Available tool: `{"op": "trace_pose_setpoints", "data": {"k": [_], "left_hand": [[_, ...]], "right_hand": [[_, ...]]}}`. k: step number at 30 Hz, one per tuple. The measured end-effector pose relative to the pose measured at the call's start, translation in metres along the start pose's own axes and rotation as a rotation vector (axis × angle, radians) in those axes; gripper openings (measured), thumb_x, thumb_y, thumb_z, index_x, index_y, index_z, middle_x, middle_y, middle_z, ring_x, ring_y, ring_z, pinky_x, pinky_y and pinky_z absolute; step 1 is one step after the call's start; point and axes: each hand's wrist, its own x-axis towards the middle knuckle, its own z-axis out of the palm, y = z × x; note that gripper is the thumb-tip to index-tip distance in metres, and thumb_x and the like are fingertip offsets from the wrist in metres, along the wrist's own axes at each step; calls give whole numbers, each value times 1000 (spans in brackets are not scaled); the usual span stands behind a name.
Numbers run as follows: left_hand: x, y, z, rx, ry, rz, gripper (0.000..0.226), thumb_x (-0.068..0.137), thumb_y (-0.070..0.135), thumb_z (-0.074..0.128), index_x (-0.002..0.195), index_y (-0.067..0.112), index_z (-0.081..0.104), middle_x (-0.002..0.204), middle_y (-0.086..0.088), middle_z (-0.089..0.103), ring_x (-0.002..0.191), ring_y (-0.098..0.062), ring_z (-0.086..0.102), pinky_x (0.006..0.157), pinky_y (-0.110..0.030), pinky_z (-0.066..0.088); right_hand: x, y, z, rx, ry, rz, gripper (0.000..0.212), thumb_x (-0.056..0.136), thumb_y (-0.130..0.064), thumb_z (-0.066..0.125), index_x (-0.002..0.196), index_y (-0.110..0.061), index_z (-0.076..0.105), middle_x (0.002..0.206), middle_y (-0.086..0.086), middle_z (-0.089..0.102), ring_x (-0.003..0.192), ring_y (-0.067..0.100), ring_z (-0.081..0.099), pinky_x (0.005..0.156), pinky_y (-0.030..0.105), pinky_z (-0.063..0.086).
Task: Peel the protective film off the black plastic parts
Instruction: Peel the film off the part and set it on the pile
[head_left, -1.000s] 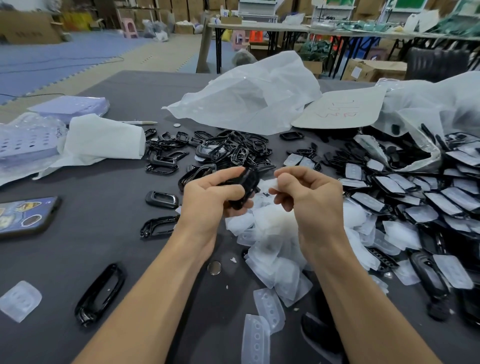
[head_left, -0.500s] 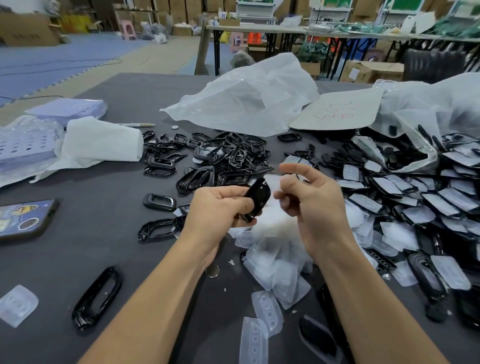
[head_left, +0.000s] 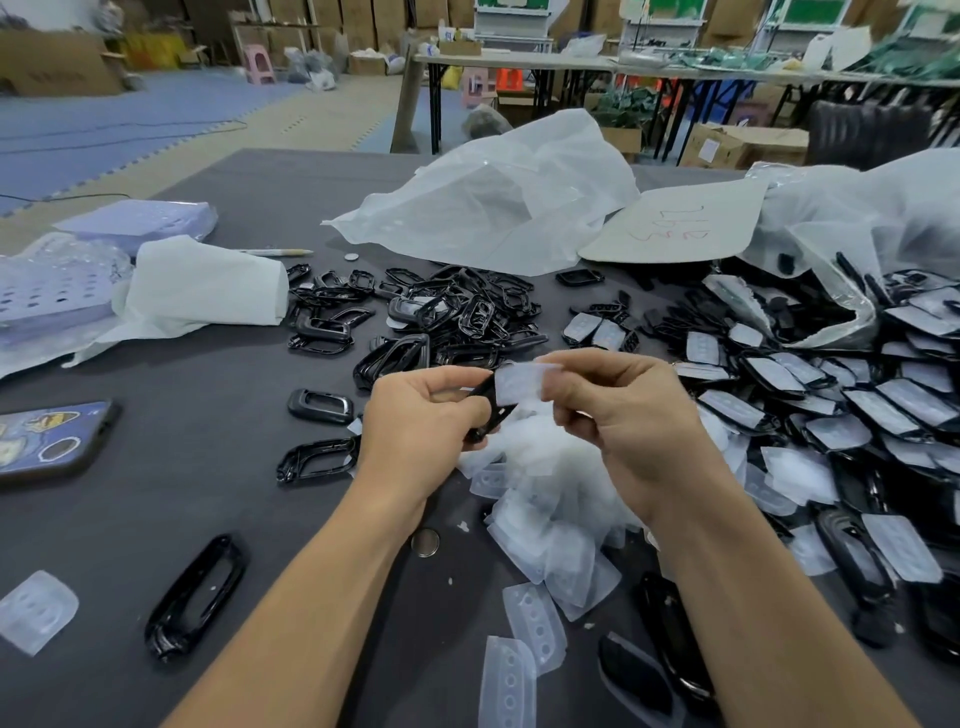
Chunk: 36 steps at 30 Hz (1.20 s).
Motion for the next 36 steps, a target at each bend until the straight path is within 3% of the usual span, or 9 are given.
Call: {"op": "trace_pose_setpoints", "data": {"k": [4, 9, 16, 19, 24, 28, 33, 36], "left_hand": [[-3, 2, -2, -13, -16, 1, 27, 83, -1, 80, 84, 25, 84, 81, -6, 80, 66, -17, 73, 58, -30, 59], [-9, 8, 0, -48, -153, 13, 19, 79, 18, 89, 93, 29, 85, 89, -3, 82, 73, -11, 73, 62, -23, 57], [-9, 8, 3, -128, -174, -18, 25, 66, 22, 91, 90, 27, 86, 91, -9, 81, 74, -17, 72, 62, -26, 59], [-10, 8, 4, -124, -178, -12, 22, 79, 7, 85, 90, 25, 86, 90, -9, 81, 71, -15, 70, 62, -27, 58], [-11, 10, 4, -165, -185, -7, 27, 83, -2, 80, 84, 25, 86, 89, -8, 81, 66, -12, 71, 58, -24, 58], [-10, 10, 2, -248, -217, -33, 22, 85, -2, 77, 97, 15, 83, 91, -11, 81, 71, -13, 76, 59, -20, 58], [-7, 8, 0, -254, -265, -58, 26, 91, -6, 69, 105, 13, 81, 101, -14, 80, 90, -21, 78, 67, -26, 61], [-6, 10, -1, -306, -308, -125, 20, 95, 8, 65, 103, 12, 83, 104, -16, 79, 91, -22, 78, 70, -31, 62]], "right_hand": [[-2, 3, 2, -127, -109, 3, 20, 82, 13, 73, 82, -5, 82, 58, 8, 61, 49, 13, 46, 49, 18, 39], [-3, 8, 5, -339, 91, -114, 17, 78, 2, 82, 70, -13, 78, 59, 7, 70, 45, 16, 58, 50, 25, 47], [-3, 15, 10, -576, 258, -288, 18, 75, -18, 87, 64, -25, 75, 57, -11, 69, 48, 4, 61, 50, 16, 47], [-3, 16, 13, -604, 290, -323, 19, 76, -20, 87, 63, -25, 74, 56, -14, 68, 50, 2, 62, 50, 11, 43], [-3, 16, 14, -590, 318, -306, 19, 77, -21, 87, 64, -23, 73, 58, -12, 69, 52, 4, 63, 51, 13, 44], [-3, 16, 14, -550, 353, -303, 19, 79, -27, 86, 67, -25, 71, 59, -12, 68, 50, 3, 60, 49, 13, 42], [-4, 17, 16, -537, 279, -294, 16, 86, -22, 78, 73, -26, 71, 61, -9, 70, 49, 5, 60, 51, 18, 46], [-3, 15, 14, -522, 282, -312, 14, 84, -19, 78, 71, -23, 72, 58, -6, 69, 47, 7, 59, 48, 20, 44]]}}
